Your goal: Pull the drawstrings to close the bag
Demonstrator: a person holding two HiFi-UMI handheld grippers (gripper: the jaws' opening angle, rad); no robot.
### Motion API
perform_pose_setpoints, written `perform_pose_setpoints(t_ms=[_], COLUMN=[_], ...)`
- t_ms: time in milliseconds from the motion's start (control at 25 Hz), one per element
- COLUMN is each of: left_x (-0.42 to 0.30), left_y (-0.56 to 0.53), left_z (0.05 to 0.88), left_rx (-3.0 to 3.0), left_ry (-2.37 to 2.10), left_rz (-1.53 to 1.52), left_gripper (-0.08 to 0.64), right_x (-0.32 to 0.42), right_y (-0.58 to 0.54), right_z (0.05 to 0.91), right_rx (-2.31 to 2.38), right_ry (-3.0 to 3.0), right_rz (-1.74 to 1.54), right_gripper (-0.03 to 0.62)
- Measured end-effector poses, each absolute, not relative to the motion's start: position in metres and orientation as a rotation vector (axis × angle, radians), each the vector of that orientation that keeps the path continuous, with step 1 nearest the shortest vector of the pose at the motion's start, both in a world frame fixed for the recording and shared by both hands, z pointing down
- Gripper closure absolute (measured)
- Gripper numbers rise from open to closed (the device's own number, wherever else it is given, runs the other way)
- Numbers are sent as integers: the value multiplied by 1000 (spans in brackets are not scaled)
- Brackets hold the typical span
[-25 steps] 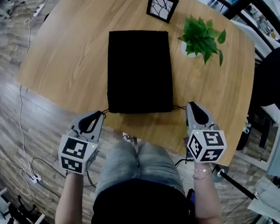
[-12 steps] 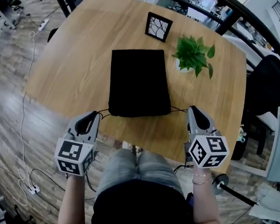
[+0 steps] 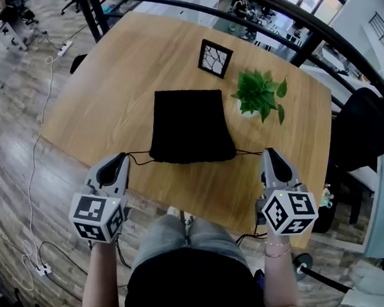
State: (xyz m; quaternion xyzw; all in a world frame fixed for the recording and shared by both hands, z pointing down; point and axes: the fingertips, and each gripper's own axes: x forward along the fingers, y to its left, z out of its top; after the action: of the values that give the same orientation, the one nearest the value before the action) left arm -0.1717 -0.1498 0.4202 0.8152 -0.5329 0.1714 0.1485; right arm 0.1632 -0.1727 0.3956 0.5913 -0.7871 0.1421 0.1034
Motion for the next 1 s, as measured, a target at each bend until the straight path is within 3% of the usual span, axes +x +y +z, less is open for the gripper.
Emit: perform_pose_setpoints(t_ms=[1000], left_x=[-208], left_y=[-169], left_z=[351], left_rx=[2305], left_ry=[-1738], left_rz=[195], left_gripper=[529], right_x=[169], right_y=[-186], right_z=[330], right_rx=[1829], right_ry=[-2413], right_rz=[262], right_gripper=[563])
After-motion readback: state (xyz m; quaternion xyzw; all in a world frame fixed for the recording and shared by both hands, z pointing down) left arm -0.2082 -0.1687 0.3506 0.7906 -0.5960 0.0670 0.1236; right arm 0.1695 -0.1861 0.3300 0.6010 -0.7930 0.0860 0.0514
